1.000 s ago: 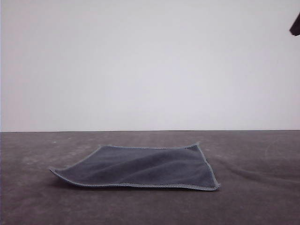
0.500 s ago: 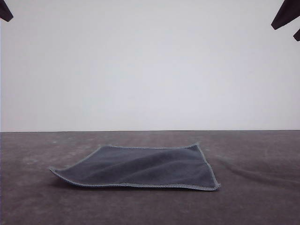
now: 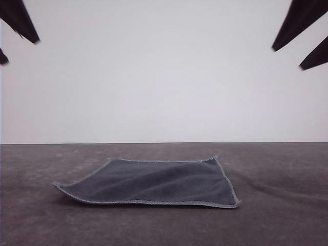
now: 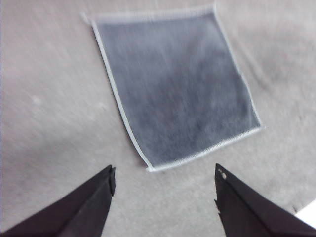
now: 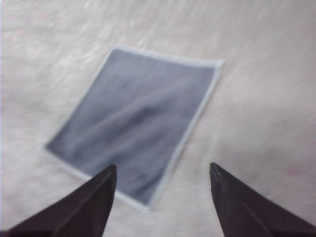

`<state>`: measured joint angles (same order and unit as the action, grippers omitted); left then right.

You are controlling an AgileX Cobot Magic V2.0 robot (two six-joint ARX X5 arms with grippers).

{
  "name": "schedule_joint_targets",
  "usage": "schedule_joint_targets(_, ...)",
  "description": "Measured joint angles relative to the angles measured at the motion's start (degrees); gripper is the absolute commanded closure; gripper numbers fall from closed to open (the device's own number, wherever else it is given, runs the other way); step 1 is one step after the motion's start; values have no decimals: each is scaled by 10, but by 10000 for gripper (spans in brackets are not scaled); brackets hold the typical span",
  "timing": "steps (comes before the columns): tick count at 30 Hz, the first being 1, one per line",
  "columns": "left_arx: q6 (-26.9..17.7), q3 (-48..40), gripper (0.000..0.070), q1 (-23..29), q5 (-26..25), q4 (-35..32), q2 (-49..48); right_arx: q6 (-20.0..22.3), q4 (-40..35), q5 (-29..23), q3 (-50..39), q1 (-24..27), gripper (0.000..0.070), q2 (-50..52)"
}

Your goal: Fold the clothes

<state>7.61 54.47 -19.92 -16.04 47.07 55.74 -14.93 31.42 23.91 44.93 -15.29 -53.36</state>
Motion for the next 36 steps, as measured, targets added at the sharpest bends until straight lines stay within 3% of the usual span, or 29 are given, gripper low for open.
schedule_joint_targets(5, -1, 31, 306, 32, -20, -22, 77, -13, -20, 42, 13, 30, 318, -76)
schedule_joint_targets(12, 3, 52, 306, 74, -97, -93, 182, -18, -83, 82, 27, 56, 318, -180)
schedule_joint_targets(26, 10, 221, 306, 80, -96, -127, 433, -14, -111, 90, 191, 57, 319, -415)
schedule_joint_targets(36, 15, 282, 305, 80, -92, -168, 564, -21, -178, 91, 223, 58, 317, -503)
